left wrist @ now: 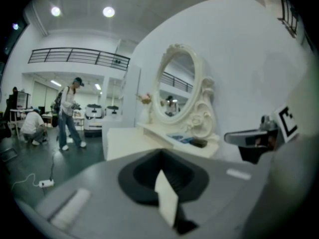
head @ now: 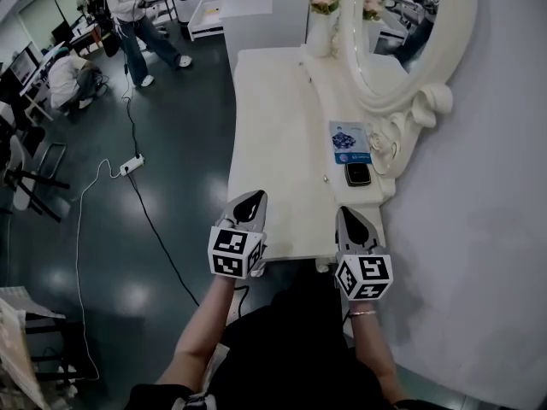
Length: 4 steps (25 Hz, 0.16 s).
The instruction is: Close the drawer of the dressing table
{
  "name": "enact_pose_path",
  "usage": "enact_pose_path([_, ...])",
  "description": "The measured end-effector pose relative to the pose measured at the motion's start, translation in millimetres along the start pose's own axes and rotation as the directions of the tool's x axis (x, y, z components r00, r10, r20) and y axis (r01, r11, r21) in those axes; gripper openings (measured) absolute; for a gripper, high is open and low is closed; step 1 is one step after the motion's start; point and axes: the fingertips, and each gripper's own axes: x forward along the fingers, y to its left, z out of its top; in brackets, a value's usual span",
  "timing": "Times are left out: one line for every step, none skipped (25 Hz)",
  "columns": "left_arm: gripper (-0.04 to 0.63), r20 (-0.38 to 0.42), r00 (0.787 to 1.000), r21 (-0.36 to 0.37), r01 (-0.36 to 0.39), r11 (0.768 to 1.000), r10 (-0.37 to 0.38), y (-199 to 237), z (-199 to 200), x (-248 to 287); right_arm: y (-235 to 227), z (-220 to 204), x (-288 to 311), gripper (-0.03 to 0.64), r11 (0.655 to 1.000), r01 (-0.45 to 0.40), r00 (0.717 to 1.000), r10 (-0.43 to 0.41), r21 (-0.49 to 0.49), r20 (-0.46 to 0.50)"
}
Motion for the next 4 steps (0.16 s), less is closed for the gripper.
enact_pose_path([0.005, 0.001, 1.000, -0.001, -0.001, 1.000, 0.001, 1.2, 0.1, -2.4, 1.6, 0.2, -0.5, 0.003, 1.000, 0.000, 1.000, 0.000, -0.002, 0.001])
enact_pose_path([0.005, 0.002, 1.000, -0.001, -0.003, 1.000, 0.003, 2.5, 0.2, -5.1, 3.4, 0.3, -1.3, 0.003, 1.000, 0.000, 1.000, 0.000, -0.003, 0.001])
enact_pose_path([0.005, 0.002, 1.000, -0.002, -0.004, 1.000, 0.004, 3.8, 0.2, -8.1, 5.2, 0.1, -2.2, 0.003, 1.000, 0.001, 1.000, -0.001, -0.004, 0.000])
enact_pose_path([0.005, 0.002, 1.000, -0.003, -0.006, 1.000, 0.006, 5.0, 0.1, -11.1, 7.1, -0.1, -3.2, 0.003, 1.000, 0.001, 1.000, -0.001, -0.005, -0.001])
